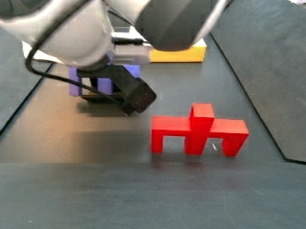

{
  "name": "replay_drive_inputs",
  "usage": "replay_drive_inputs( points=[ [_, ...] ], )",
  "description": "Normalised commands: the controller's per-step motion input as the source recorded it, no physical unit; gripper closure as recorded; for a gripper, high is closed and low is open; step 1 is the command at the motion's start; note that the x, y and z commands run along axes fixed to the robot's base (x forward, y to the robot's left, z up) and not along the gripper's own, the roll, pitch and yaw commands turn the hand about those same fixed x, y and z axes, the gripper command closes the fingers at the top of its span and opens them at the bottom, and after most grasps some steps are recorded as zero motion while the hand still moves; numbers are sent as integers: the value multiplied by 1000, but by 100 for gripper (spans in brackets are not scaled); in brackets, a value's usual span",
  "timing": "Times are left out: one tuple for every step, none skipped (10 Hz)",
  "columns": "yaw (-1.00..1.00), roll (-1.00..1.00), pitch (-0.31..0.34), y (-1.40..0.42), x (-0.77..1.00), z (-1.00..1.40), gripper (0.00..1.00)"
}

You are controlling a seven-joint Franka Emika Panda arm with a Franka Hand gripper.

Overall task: Pick up the purple object. Move up. Place the purple object on the fixture. Regrasp the purple object. Move to above the board. Insert the purple object.
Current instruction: Place the purple object on the fixture, then regrasp the purple object.

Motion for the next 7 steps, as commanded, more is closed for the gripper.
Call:
replay_drive_inputs(
  points=[
    [-117,-63,-186,203,-457,-86,100],
    [-109,0,-83,91,-254,-49,100],
    [0,129,0,0,0,0,100],
    [0,49,0,0,0,0,100],
    [0,0,0,0,0,0,100],
    [0,0,0,0,0,0,0],
    [0,751,0,-160,0,206,0]
  ],
)
